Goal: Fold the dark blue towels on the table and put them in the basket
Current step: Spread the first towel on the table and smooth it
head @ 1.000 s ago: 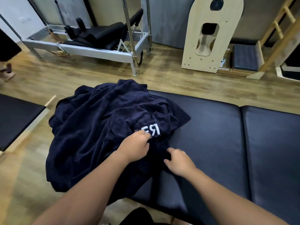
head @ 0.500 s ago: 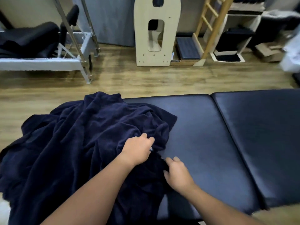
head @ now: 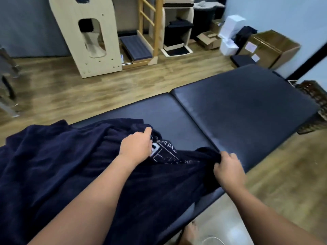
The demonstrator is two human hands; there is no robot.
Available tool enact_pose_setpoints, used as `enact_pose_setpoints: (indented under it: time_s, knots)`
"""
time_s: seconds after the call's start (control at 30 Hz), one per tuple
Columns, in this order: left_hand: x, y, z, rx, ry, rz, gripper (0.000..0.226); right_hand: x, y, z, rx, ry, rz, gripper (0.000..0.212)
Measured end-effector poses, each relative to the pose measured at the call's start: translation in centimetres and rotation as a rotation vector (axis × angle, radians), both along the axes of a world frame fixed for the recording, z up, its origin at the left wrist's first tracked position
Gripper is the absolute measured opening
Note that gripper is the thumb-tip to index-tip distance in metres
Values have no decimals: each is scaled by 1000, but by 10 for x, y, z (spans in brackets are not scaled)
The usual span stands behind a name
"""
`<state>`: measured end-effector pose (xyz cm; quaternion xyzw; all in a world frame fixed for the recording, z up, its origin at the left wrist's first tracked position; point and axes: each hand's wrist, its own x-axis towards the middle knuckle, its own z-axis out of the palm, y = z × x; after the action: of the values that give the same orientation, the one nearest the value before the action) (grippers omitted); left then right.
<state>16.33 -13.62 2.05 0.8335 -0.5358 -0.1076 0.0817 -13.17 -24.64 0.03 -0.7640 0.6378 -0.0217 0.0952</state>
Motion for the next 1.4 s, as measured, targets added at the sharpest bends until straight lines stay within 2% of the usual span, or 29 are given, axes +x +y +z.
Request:
enact_pose_setpoints:
  time_s: [0.07, 0.13, 0.17, 0.2, 0.27, 0.3, 0.37, 0.43, 0.47, 0.57, 0.67, 0.77, 0.87, 0.93, 1.03, 1.23, 1.4]
  knots:
    - [-15, -12, 0, 217, 17, -59, 39, -13, -8, 1, 47, 34, -22, 21]
    - [-29, -21, -1, 447, 8, -67, 30, -18, -4, -6, 143, 137, 26, 36]
    - [-34, -26, -4, 520, -44, -60, 33, -21, -2, -11, 204, 159, 38, 45]
    - [-39, -31, -6, 538, -136, -80, 37, -23, 1, -16, 260, 141, 42, 52]
    - [-47, -44, -15, 426, -328, -201, 32, -24, 3, -29, 324, 37, 38, 57]
    - [-49, -49, -20, 386, -344, -254, 30, -23, 3, -33, 327, 3, 54, 56]
    - [-52, -60, -29, 432, -212, -227, 49, -22, 3, -42, 347, -4, 110, 60]
    - [-54, -66, -35, 617, -110, -140, 76, -22, 4, -47, 402, 45, 161, 71]
    - [-55, -67, -36, 687, -118, -134, 75, -22, 4, -48, 420, 89, 196, 74]
    - [-59, -69, -41, 779, -203, -175, 52, -25, 3, -54, 476, 141, 291, 71]
    - [-64, -75, -39, 692, -206, -155, 39, -30, -2, -57, 465, 108, 347, 52]
    - [-76, -93, -29, 443, -100, -40, 28, -42, -18, -54, 384, 117, 328, 30]
    - [-92, -113, -22, 190, 32, 43, 14, -61, -41, -48, 330, 122, 295, 22]
    - [-106, -132, -18, 87, 83, 52, 21, -79, -60, -43, 307, 120, 276, 18]
    - [-125, -164, -15, 19, 115, 74, 29, -109, -91, -39, 263, 107, 239, 15]
    - [-178, -226, -7, -137, 200, 208, 21, -173, -155, -37, 161, 44, 118, 9]
    - [-209, -274, -12, -96, 209, 146, 21, -202, -196, -43, 155, 9, 63, 11]
